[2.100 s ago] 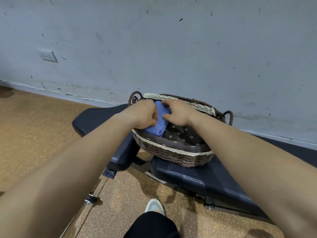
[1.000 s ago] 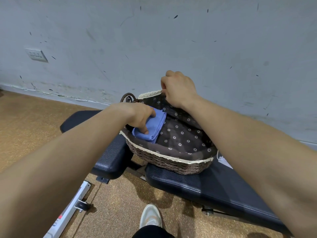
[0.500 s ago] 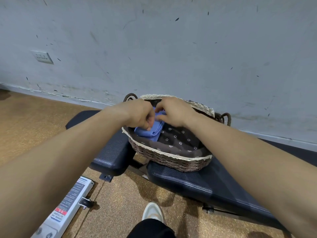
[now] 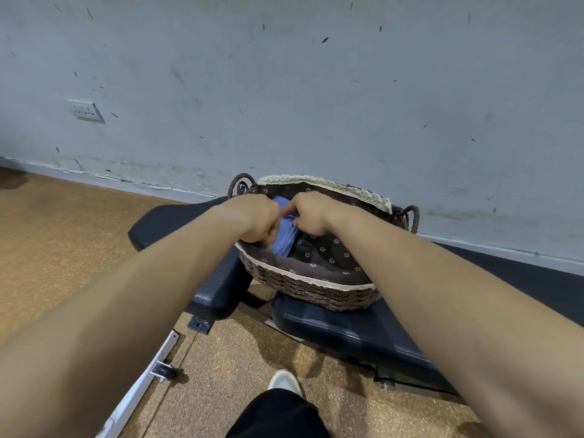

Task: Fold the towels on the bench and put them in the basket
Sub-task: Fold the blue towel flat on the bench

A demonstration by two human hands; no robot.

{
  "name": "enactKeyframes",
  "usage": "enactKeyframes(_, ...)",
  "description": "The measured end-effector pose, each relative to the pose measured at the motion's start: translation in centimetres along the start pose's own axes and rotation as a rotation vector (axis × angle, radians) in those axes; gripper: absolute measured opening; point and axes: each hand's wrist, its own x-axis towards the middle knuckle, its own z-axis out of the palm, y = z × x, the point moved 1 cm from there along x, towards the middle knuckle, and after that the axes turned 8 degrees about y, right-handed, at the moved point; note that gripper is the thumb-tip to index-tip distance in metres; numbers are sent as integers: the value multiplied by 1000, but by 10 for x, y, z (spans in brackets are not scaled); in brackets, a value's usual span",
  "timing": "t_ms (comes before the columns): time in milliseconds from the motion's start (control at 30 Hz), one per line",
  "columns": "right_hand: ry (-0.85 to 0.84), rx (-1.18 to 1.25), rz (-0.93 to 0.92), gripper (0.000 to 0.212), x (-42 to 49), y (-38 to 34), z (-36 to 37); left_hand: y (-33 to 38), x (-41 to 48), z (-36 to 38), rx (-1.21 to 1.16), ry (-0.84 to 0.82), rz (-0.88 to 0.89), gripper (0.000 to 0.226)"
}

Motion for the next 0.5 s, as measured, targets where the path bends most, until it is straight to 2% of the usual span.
enactKeyframes(100, 89, 63, 46, 49, -19, -3, -20, -5, -14, -11, -175, 90, -75, 12)
enactKeyframes(267, 214, 81, 62, 34, -75, -1, -70, 13, -49, -43, -353, 293, -179, 11)
enactKeyframes(500, 292, 54, 193, 39, -200, 40, -120, 93, -88, -93, -376, 346, -56, 17)
